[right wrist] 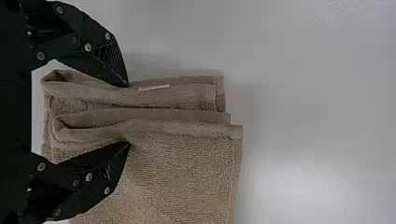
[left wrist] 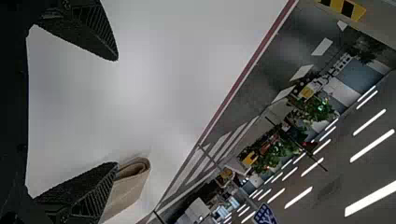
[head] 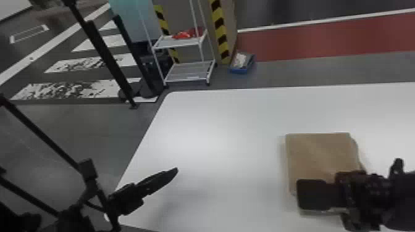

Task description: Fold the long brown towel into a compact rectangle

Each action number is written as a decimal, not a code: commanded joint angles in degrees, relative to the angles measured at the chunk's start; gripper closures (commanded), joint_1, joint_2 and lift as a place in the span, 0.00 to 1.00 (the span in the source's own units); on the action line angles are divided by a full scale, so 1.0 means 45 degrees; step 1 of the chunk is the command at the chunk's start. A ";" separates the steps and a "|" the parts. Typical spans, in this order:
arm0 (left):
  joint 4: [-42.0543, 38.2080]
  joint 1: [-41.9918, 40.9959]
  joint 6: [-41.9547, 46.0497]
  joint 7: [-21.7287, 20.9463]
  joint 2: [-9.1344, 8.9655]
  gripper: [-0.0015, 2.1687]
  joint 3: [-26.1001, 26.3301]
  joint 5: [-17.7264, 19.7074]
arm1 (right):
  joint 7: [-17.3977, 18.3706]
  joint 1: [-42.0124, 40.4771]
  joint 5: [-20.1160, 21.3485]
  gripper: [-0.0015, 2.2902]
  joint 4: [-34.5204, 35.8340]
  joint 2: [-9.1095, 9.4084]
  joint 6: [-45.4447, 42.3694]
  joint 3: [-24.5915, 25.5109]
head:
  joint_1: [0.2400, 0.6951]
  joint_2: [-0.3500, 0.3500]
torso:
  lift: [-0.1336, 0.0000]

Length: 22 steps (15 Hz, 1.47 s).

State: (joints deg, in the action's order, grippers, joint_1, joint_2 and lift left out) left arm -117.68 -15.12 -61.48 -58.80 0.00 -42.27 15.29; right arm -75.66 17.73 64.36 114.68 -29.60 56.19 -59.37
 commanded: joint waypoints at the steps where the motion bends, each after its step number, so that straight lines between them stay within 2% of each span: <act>1: -0.0001 0.0000 0.0000 -0.0019 -0.0033 0.04 0.0000 0.0020 | -0.0022 -0.0053 0.0113 0.25 0.0023 0.0114 0.0004 -0.0029 | 1.00 1.00 | 0.07; 3: 0.0019 0.0000 0.0000 -0.0117 -0.0033 0.04 -0.0079 0.0098 | -0.0042 -0.0210 0.0620 0.41 0.0062 0.0231 -0.0035 -0.0087 | 1.00 1.00 | 0.07; 5: -0.0001 -0.0020 0.0000 -0.0137 -0.0033 0.04 -0.0079 0.0098 | -0.0003 -0.0229 0.0620 0.53 0.0160 0.0251 0.0004 -0.0087 | 1.00 1.00 | 0.07; 10: -0.0040 -0.0020 0.0000 -0.0156 -0.0033 0.04 -0.0079 0.0117 | 0.0427 -0.0444 0.0562 0.54 0.0590 0.0309 0.0278 0.0440 | 1.00 1.00 | 0.07; 11: -0.0040 -0.0020 0.0000 -0.0156 -0.0033 0.04 -0.0079 0.0137 | 0.0603 -0.0542 0.0562 0.61 0.0668 0.0309 0.0317 0.0577 | 1.00 1.00 | 0.07; 15: -0.0079 0.0000 0.0000 -0.0156 -0.0033 0.04 -0.0020 0.0157 | 0.0974 -0.0757 0.0367 0.61 0.0922 0.0680 0.0434 0.1299 | 1.00 1.00 | 0.07; 19: -0.0060 0.0098 0.0000 -0.0156 -0.0033 0.04 0.0195 0.0157 | 0.1306 -0.0600 -0.0532 0.60 0.1058 0.1325 0.0707 0.2217 | 1.00 1.00 | 0.07; 22: 0.0097 0.0137 0.0000 -0.0156 -0.0033 0.04 0.0175 0.0157 | 0.1228 -0.0639 -0.0844 0.60 0.1000 0.1383 0.1059 0.2276 | 1.00 1.00 | 0.07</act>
State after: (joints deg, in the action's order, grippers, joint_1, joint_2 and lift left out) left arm -117.60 -14.57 -61.48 -59.50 0.00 -41.43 15.98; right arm -70.04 15.11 60.90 119.34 -23.46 60.51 -49.23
